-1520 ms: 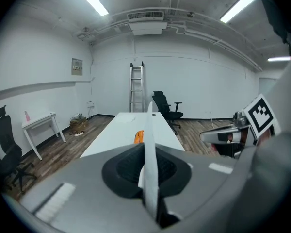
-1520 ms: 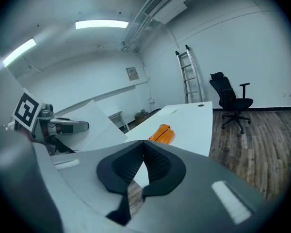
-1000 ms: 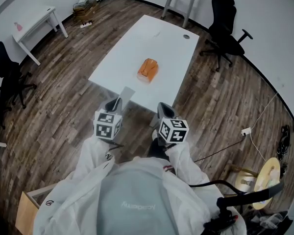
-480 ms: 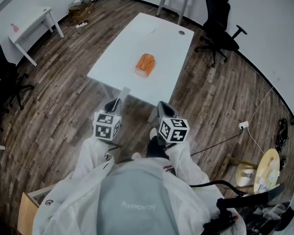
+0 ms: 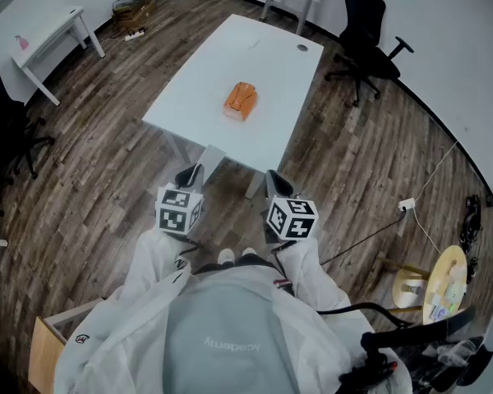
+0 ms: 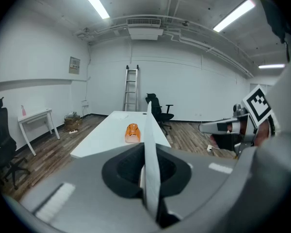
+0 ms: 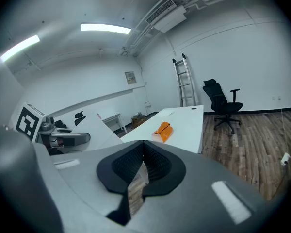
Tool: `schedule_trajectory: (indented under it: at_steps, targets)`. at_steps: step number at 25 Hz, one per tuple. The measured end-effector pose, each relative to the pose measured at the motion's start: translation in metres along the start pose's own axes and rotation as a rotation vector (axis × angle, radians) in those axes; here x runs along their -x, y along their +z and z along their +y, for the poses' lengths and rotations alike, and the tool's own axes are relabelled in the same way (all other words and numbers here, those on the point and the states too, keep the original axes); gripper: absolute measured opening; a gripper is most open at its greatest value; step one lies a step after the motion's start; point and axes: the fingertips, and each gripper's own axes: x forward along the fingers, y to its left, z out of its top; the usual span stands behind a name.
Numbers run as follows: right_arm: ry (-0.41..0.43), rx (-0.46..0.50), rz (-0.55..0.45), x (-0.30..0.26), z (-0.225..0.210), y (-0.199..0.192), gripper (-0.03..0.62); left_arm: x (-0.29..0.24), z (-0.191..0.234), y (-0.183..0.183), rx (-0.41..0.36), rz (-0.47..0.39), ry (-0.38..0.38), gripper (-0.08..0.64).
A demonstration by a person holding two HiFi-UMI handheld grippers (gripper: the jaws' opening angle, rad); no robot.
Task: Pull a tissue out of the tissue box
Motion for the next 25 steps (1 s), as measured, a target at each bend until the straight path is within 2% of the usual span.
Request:
schedule_trajectory:
  at_steps: [25]
  targets:
    - [0.066, 0.016, -0.025, 0.019, -0.02, 0.011, 0.0, 0.002, -0.022, 0.007, 0.008, -0.006, 0.079, 0.0]
